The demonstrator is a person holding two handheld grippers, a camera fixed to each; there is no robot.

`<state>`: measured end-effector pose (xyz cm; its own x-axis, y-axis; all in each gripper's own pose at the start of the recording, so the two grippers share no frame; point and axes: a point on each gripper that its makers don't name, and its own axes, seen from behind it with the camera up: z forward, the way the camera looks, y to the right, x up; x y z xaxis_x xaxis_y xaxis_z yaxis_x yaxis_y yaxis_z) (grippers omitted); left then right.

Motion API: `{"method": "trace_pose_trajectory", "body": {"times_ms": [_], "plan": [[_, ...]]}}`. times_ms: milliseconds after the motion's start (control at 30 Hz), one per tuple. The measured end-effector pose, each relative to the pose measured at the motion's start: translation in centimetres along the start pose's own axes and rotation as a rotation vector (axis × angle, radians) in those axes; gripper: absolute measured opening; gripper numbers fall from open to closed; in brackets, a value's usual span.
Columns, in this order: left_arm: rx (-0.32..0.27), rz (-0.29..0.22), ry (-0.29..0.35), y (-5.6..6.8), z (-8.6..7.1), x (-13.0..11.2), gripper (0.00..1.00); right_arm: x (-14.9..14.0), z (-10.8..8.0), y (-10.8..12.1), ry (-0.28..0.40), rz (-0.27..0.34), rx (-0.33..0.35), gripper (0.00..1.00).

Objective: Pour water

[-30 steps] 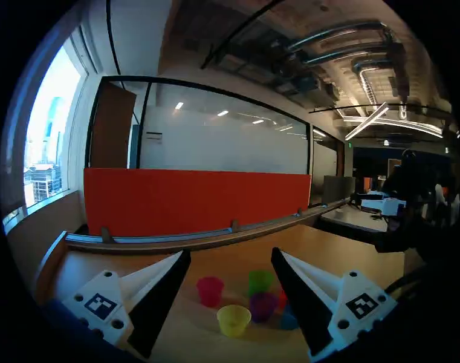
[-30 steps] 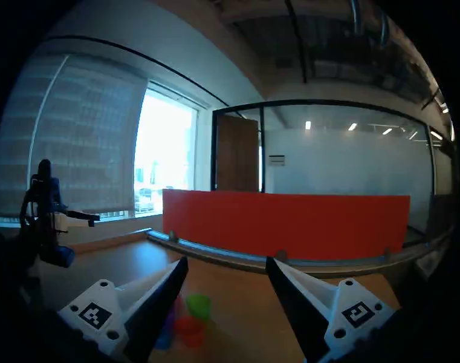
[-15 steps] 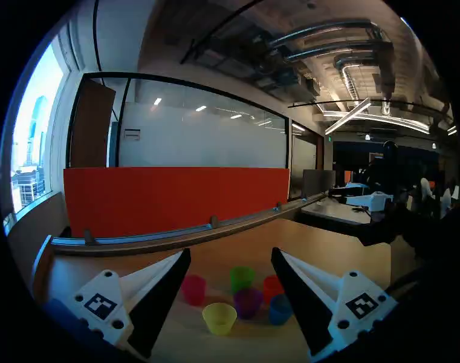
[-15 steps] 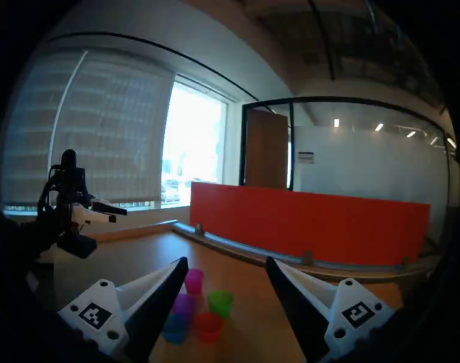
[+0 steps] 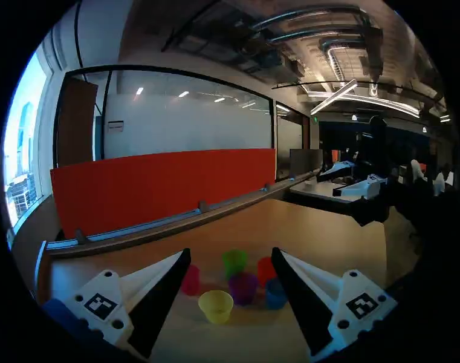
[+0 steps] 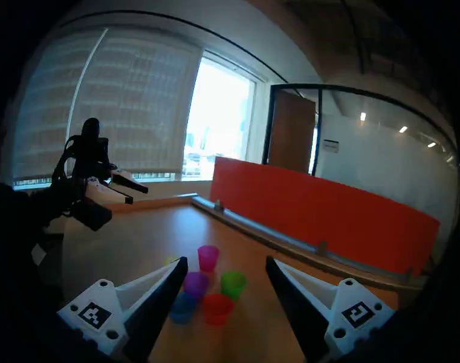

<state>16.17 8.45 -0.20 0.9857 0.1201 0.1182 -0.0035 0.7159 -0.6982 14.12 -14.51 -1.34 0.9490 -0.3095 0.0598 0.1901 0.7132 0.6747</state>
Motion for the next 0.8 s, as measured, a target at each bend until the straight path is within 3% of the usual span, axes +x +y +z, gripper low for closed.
{"method": "trace_pose_trajectory", "body": {"times_ms": [200,500,800], "plan": [[-0.062,-0.008,-0.05,0.9,0.5,-1.4,0.99,-0.6,0.2,-0.1,-0.033,-0.001,0.024,1.0],[-0.09,0.019,-0.101,1.0,1.2,-3.0,0.99,-1.1,0.8,0.3,-0.049,0.01,0.036,1.0],[-0.153,0.031,-0.124,2.7,2.0,-4.4,0.99,-2.1,1.1,0.8,-0.075,-0.003,0.036,1.0]]}}
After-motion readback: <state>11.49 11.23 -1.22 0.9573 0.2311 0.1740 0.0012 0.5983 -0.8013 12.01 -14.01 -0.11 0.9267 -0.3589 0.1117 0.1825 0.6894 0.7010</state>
